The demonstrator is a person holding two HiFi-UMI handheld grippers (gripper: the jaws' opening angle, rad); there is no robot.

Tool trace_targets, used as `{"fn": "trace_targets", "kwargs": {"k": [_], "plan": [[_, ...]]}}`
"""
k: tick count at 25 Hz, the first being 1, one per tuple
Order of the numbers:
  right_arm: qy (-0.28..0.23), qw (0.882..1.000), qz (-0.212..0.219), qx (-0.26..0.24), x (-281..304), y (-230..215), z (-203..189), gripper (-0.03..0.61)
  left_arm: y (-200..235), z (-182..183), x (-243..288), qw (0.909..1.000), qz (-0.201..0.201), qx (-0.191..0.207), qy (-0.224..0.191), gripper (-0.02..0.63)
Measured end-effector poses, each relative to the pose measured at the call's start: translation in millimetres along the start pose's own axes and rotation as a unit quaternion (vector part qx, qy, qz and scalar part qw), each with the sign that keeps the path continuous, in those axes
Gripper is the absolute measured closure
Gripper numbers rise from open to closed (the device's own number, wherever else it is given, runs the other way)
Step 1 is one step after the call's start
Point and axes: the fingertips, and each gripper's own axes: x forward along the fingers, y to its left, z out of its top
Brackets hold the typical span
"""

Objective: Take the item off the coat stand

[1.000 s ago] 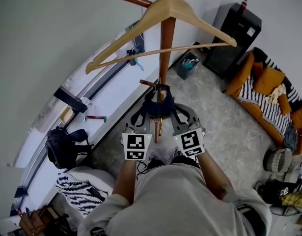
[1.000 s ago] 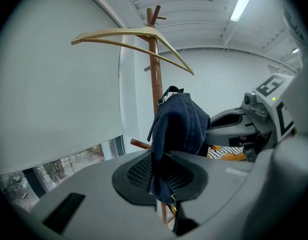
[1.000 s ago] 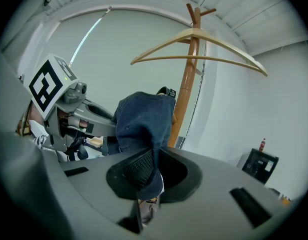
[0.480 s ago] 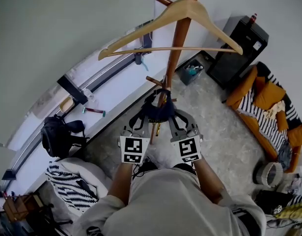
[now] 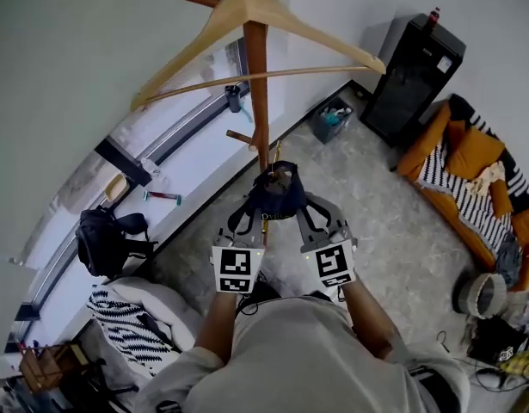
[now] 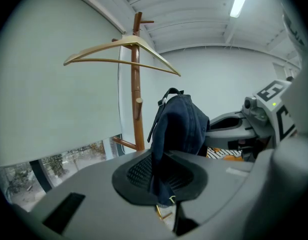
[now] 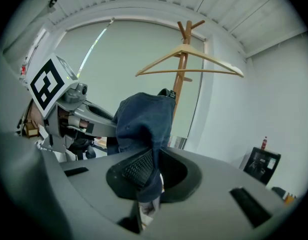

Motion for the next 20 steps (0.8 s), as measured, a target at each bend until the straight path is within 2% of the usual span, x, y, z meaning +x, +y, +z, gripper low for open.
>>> {"fn": "trace_targets", "kwargs": {"k": [4,7,14,20], "plan": [[0.018,0.999,-0.032,0.017,-27,-25,-22,0.554,-38,-2,23,0.9993,-0.036,0.002,0.010,0.577],[0.023,0.996,-0.080,0.036,-55,-57,-42,0.554,-79,5,47,0.9965,-0.083,0.015,0.006,0.577],[0.045,0.981,-0.178,0.062,-136,-120,-76,0.555,-183,24,78,0.9838,-0.177,0.027,-0.012,0.577],[0.048,0.967,-0.238,0.082,-179,-144,-91,0.555,-233,36,83,0.9718,-0.231,0.045,-0.020,0.577]]}}
